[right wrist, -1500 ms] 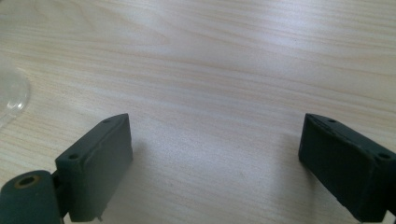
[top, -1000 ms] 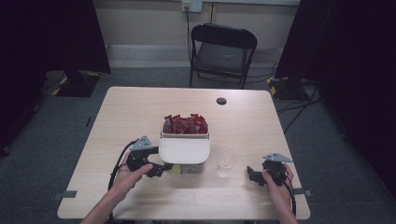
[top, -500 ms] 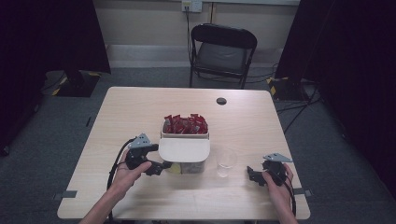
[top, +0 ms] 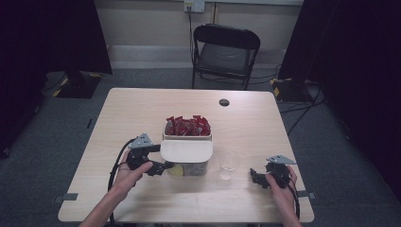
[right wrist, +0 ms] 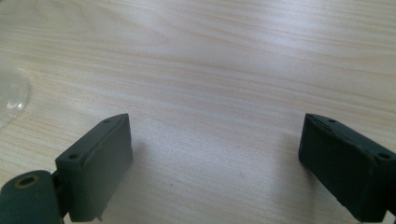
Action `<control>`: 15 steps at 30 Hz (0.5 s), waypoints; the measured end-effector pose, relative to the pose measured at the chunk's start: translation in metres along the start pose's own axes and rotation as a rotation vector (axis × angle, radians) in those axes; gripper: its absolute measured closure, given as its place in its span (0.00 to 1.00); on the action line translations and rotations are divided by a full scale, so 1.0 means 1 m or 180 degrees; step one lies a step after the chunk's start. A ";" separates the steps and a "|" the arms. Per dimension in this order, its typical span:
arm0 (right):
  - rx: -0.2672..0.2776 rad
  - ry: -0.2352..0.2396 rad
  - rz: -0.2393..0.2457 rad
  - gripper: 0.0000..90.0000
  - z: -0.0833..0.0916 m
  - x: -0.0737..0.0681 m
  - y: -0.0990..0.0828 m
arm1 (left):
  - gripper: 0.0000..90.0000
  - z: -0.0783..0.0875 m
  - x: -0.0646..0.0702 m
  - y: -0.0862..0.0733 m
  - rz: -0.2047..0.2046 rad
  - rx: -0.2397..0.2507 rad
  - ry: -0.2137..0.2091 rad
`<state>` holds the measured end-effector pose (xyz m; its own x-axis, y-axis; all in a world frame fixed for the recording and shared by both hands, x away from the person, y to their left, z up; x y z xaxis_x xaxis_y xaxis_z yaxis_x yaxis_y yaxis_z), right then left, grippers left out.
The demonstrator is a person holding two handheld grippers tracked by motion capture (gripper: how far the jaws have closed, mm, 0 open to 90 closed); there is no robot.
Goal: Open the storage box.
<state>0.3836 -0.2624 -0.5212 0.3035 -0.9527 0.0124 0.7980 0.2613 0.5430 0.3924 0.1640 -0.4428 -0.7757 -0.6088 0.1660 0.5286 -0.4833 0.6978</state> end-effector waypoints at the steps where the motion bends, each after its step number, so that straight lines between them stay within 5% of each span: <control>1: 0.0000 0.0000 0.0000 0.10 0.000 0.000 0.000 | 0.16 0.001 0.000 0.000 0.0000 -0.0015 0.0016; 15: 0.0000 -0.0001 0.0001 0.10 0.000 0.000 0.000 | 0.16 0.003 -0.001 0.003 0.0022 0.0031 0.0012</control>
<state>0.3836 -0.2624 -0.5212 0.3037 -0.9527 0.0127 0.7979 0.2616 0.5431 0.3936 0.1645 -0.4388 -0.7708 -0.6146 0.1680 0.5305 -0.4731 0.7034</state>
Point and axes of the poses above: each handheld gripper's, and its own axes: z roughly backward along the jaws, y roughly out of its top, x roughly to its right, the point moved 3 cm from there along -z, roughly forward along the jaws, and after that the axes turned 14 degrees about -x, right-handed, at the moved point
